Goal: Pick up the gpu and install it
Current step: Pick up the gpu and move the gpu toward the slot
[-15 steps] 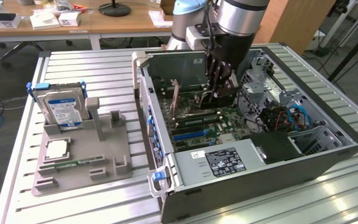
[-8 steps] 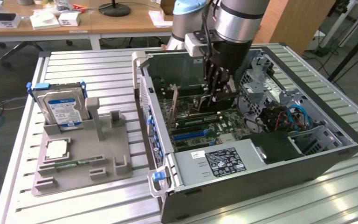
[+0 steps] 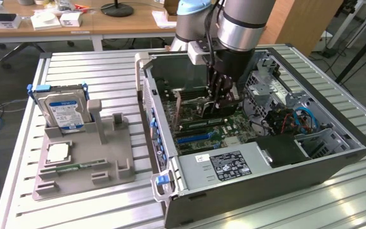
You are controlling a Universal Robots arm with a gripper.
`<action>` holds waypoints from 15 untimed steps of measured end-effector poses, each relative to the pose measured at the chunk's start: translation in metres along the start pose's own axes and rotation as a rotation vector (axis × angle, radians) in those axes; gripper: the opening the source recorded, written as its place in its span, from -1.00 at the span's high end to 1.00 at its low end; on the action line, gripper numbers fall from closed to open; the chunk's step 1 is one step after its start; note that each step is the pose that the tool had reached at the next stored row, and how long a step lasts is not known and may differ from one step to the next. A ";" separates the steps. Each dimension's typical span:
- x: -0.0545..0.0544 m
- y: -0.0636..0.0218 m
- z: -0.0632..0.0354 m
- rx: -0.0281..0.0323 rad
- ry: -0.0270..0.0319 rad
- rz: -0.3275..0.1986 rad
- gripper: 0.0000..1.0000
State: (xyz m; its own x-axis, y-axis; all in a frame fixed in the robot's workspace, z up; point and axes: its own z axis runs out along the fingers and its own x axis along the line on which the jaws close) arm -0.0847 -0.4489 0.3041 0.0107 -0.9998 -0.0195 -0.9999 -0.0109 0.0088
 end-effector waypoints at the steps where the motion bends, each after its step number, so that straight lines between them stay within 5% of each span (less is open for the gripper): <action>1: 0.000 0.0000 0.0017 0.0000 0.0000 0.000 0.47; 15: 0.000 0.0003 0.0127 -0.0001 0.0002 0.000 0.47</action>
State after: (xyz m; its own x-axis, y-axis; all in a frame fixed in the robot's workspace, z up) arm -0.0852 -0.4489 0.2914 0.0108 -0.9998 -0.0193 -0.9999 -0.0110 0.0088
